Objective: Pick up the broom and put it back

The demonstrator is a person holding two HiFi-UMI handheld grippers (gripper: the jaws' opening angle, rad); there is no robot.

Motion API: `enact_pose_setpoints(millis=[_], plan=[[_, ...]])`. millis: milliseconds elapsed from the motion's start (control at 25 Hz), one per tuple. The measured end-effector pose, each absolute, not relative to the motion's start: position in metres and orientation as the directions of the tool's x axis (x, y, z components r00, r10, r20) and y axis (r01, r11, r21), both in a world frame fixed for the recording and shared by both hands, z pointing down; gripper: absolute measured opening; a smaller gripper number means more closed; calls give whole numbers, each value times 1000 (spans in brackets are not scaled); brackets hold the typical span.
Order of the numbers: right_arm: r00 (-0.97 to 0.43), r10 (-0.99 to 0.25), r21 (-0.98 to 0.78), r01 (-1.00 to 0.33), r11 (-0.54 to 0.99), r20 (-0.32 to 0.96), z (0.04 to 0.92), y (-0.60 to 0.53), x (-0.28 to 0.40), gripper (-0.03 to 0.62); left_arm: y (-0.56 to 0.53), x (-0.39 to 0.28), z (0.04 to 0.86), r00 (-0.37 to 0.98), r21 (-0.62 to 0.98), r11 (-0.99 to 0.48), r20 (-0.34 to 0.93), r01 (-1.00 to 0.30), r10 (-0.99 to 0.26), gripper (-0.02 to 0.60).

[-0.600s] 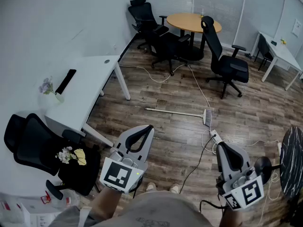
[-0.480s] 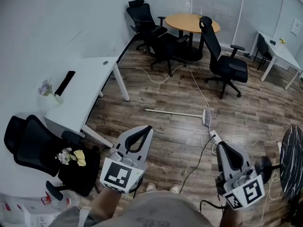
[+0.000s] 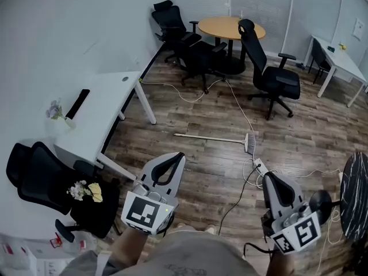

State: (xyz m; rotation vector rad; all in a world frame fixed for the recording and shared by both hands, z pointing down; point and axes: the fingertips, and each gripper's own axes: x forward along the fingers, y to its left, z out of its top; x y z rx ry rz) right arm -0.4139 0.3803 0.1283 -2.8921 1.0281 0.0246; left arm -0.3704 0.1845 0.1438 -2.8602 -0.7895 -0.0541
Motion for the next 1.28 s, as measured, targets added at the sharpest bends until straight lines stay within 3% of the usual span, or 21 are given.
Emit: enact_pose_setpoints(millis=[200, 240, 280, 400, 840, 1280], plan=[[796, -601, -85, -606, -791, -75, 133, 403, -412, 32, 207, -370, 143, 855, -225, -826, 77, 516, 513, 15], [801, -594, -93, -599, -795, -80, 134, 407, -411, 59, 210, -369, 144, 855, -231, -825, 75, 515, 513, 15], [804, -589, -97, -595, -798, -81, 136, 410, -409, 133, 213, -369, 146, 856, -226, -828, 74, 514, 511, 15], [808, -585, -95, -590, -802, -74, 143, 418, -405, 174, 218, -367, 155, 858, -206, -834, 84, 512, 507, 15], [802, -598, -78, -597, -798, -21, 192, 418, -348, 179, 216, -308, 198, 861, -183, -842, 88, 508, 501, 15], [777, -624, -96, -617, -781, 82, 214, 382, -207, 178, 177, -177, 221, 862, -136, -853, 150, 503, 484, 15]])
